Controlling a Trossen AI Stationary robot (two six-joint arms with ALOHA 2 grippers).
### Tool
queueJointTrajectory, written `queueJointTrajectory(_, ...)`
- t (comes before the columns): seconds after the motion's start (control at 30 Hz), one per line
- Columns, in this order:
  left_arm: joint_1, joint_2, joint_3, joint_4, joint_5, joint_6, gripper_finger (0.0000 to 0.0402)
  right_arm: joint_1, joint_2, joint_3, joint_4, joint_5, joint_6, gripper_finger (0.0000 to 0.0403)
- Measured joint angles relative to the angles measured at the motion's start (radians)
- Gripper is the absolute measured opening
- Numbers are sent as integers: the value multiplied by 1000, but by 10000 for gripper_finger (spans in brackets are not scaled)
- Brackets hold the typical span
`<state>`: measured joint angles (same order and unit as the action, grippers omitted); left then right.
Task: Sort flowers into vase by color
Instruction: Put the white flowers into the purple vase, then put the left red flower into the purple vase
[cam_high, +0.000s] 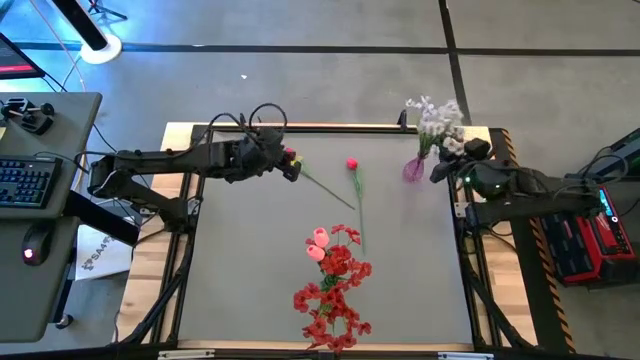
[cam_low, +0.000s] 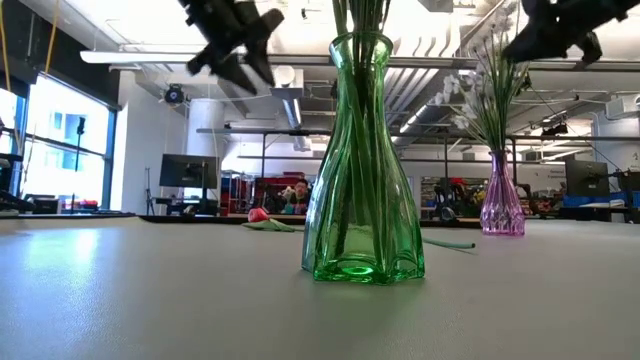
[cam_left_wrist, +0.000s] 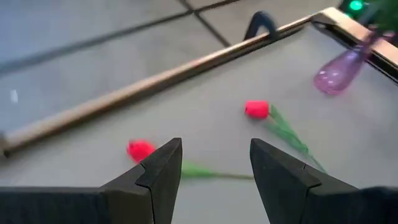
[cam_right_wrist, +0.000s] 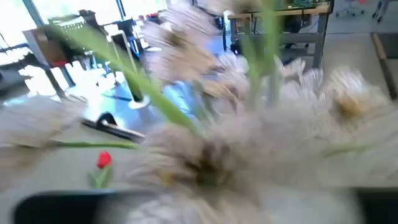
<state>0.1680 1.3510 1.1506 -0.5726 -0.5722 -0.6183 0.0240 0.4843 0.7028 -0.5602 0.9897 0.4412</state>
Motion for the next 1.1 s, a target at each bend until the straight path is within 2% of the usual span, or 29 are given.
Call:
queueJointTrajectory(0.23, 12, 23, -145, 66, 21, -398, 177, 3, 0, 126, -63, -21, 81, 226)
queueJointTrajectory(0.37, 63, 49, -216, 179, 28, -542, 177, 3, 2, 183, -63, -37, 77, 269)
queueJointTrajectory(0.57, 172, 162, -246, 283, 116, -557, 177, 3, 27, 245, -60, -49, 76, 279)
queueJointTrajectory(0.7, 230, 274, -247, 377, 227, -577, 177, 3, 62, 274, -57, -48, 75, 279)
queueJointTrajectory(0.87, 278, 387, -247, 482, 385, -680, 177, 3, 107, 300, -56, -48, 66, 279)
queueJointTrajectory(1.1, 311, 449, -247, 495, 375, -698, 177, 3, 138, 319, -56, -58, 55, 279)
